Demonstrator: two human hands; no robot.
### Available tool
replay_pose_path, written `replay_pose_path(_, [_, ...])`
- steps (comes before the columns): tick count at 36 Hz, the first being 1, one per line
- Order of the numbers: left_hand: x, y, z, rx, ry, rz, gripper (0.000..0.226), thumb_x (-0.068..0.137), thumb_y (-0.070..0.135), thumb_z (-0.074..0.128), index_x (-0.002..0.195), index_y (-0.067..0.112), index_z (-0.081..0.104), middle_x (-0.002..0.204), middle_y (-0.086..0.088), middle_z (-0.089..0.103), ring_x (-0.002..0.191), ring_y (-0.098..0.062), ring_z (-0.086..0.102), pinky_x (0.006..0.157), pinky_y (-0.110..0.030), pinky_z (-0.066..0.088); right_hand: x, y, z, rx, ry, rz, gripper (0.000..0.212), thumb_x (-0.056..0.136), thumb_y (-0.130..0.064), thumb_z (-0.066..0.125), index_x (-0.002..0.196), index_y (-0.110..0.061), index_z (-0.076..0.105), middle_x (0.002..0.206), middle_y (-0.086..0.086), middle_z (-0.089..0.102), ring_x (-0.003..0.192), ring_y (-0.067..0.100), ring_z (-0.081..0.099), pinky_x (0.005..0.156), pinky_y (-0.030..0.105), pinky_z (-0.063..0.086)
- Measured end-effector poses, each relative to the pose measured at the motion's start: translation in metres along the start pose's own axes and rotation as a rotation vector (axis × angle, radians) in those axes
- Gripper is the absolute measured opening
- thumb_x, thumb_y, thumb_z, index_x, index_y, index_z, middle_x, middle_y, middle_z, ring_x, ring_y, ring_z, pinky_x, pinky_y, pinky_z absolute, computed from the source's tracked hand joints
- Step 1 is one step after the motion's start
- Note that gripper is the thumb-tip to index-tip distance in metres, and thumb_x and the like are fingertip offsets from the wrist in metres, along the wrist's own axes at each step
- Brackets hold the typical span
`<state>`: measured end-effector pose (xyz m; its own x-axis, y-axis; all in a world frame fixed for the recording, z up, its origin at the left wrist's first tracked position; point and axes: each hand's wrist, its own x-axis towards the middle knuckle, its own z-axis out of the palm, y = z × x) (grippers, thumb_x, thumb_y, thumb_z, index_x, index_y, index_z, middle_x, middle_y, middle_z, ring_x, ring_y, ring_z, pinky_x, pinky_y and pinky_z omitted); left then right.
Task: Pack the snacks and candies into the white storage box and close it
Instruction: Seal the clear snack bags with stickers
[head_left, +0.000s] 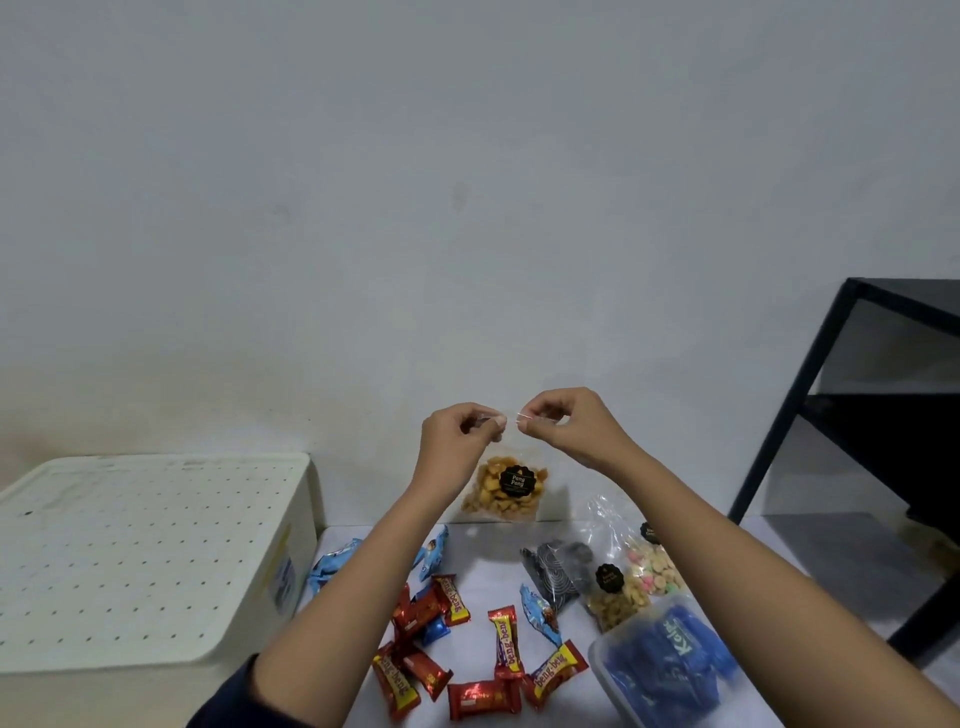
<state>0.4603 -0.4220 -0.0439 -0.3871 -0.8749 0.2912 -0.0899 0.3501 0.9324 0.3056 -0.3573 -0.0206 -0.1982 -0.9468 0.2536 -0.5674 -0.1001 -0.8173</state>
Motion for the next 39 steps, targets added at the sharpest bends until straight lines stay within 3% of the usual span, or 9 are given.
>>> replay_pose_path(7, [-0.006,-0.005,-0.007,-0.094,-0.033,-0.036,0.01,0.086,0.006,0.062,0.079,0.009,0.068,0.071,-0.005,0.067,0.068,-0.012,0.063,0.068,-0.018,0.052,-0.003,0.003,0.008,-0.089,0.028,0.037,0.016,0.08,-0.024,0.069,0.066,-0.031,0.065,0.073,-0.007,0.066,0.069,0.009,0.057,0.073,0.033,0.051])
replay_pose_path(12, [-0.009,-0.003,-0.009,-0.032,-0.082,0.003,0.013,0.087,0.005,0.06,0.078,0.013,0.067,0.071,-0.004,0.066,0.071,-0.016,0.062,0.076,-0.028,0.053,-0.004,-0.004,0.011,-0.109,0.013,0.024,0.009,0.075,-0.028,0.07,0.066,-0.026,0.069,0.071,-0.006,0.067,0.064,0.009,0.055,0.071,0.037,0.051])
replay_pose_path(20, [-0.009,-0.004,-0.012,-0.035,-0.108,0.001,0.017,0.086,0.005,0.062,0.075,0.016,0.068,0.072,-0.006,0.067,0.073,-0.019,0.063,0.082,-0.039,0.053,-0.002,-0.006,0.016,-0.196,0.018,-0.038,0.019,0.075,-0.023,0.065,0.059,-0.031,0.062,0.066,-0.004,0.065,0.066,0.012,0.056,0.075,0.042,0.052])
replay_pose_path(24, [-0.011,-0.009,-0.013,-0.014,-0.105,-0.004,0.009,0.085,0.008,0.064,0.08,0.013,0.07,0.071,-0.005,0.068,0.071,-0.016,0.063,0.078,-0.033,0.053,-0.007,-0.001,0.018,-0.169,0.007,-0.003,0.01,0.075,-0.03,0.068,0.066,-0.031,0.069,0.071,-0.009,0.069,0.072,0.014,0.062,0.074,0.035,0.052])
replay_pose_path(28, [-0.015,-0.019,-0.02,-0.04,-0.041,-0.034,0.01,0.085,0.008,0.063,0.077,0.01,0.069,0.07,-0.004,0.067,0.067,-0.011,0.062,0.07,-0.021,0.051,-0.019,0.01,0.006,-0.093,-0.048,0.088,0.006,0.08,-0.013,0.07,0.079,-0.018,0.074,0.074,-0.007,0.068,0.065,-0.004,0.058,0.065,0.01,0.045])
replay_pose_path(34, [-0.033,-0.03,-0.015,-0.073,-0.069,-0.091,0.009,0.084,0.008,0.065,0.077,0.01,0.07,0.071,-0.003,0.068,0.066,-0.008,0.063,0.068,-0.016,0.051,-0.044,0.028,0.003,-0.135,0.006,0.156,0.01,0.081,0.0,0.065,0.082,-0.006,0.073,0.077,-0.003,0.067,0.057,-0.015,0.054,0.056,-0.001,0.039])
replay_pose_path(37, [-0.049,-0.032,-0.006,-0.096,-0.077,-0.115,0.007,0.085,0.006,0.064,0.081,0.004,0.069,0.071,-0.005,0.067,0.063,-0.004,0.062,0.067,-0.015,0.05,-0.056,0.03,0.003,-0.151,-0.014,0.189,0.011,0.081,-0.001,0.064,0.08,-0.008,0.073,0.073,-0.004,0.066,0.063,-0.004,0.057,0.061,0.006,0.044])
replay_pose_path(39, [-0.059,-0.035,-0.002,-0.096,-0.08,-0.129,0.008,0.086,0.005,0.062,0.081,0.004,0.068,0.072,-0.006,0.067,0.065,-0.006,0.062,0.069,-0.018,0.05,-0.064,0.033,0.001,-0.12,-0.021,0.22,0.013,0.078,-0.003,0.065,0.072,-0.012,0.072,0.072,0.004,0.068,0.07,0.014,0.063,0.071,0.027,0.053])
